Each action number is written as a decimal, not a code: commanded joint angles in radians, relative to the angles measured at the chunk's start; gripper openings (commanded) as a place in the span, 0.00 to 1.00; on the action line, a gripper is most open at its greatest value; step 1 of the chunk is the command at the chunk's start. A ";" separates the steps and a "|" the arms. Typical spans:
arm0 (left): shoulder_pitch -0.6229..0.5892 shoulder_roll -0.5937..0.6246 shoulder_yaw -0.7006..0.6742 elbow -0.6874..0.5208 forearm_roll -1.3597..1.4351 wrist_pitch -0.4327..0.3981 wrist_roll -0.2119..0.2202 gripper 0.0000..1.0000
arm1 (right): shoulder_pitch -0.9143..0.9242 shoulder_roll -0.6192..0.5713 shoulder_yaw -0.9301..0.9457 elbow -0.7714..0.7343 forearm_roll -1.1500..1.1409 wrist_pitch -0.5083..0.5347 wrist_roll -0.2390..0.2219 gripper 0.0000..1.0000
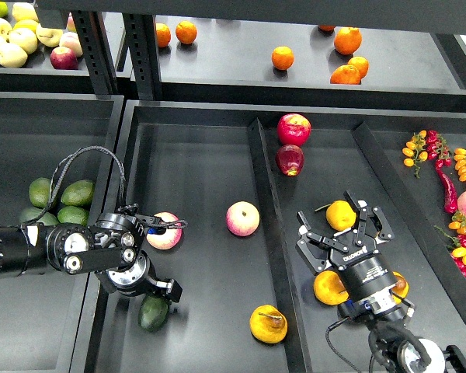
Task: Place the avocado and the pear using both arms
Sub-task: 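Close the left gripper around the dark avocado, then lift the avocado with the left gripper onto the avocado pile and release, then withdraw the open left gripper back over the middle bin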
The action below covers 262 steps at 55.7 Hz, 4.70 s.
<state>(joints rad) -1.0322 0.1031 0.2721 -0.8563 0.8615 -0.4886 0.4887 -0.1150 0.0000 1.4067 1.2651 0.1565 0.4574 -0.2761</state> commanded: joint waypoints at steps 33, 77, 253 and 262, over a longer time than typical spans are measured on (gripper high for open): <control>0.047 -0.037 -0.050 0.010 -0.013 0.000 0.000 0.58 | 0.000 0.000 0.000 -0.001 0.000 0.000 0.000 1.00; -0.092 0.087 -0.258 0.051 -0.251 0.000 0.000 0.32 | 0.000 0.000 -0.002 0.025 0.000 0.001 0.000 1.00; 0.593 0.029 -1.622 -0.039 -0.934 0.000 0.000 0.99 | -0.046 0.000 -0.040 0.016 0.000 0.003 -0.136 1.00; 0.745 -0.100 -1.732 -0.147 -0.934 0.000 0.000 0.99 | -0.043 -0.126 -0.090 0.016 0.002 0.003 -0.141 1.00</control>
<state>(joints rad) -0.3962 0.0947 -1.3864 -0.9286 -0.0719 -0.4884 0.4885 -0.1607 -0.0419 1.3508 1.2798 0.1576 0.4605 -0.4133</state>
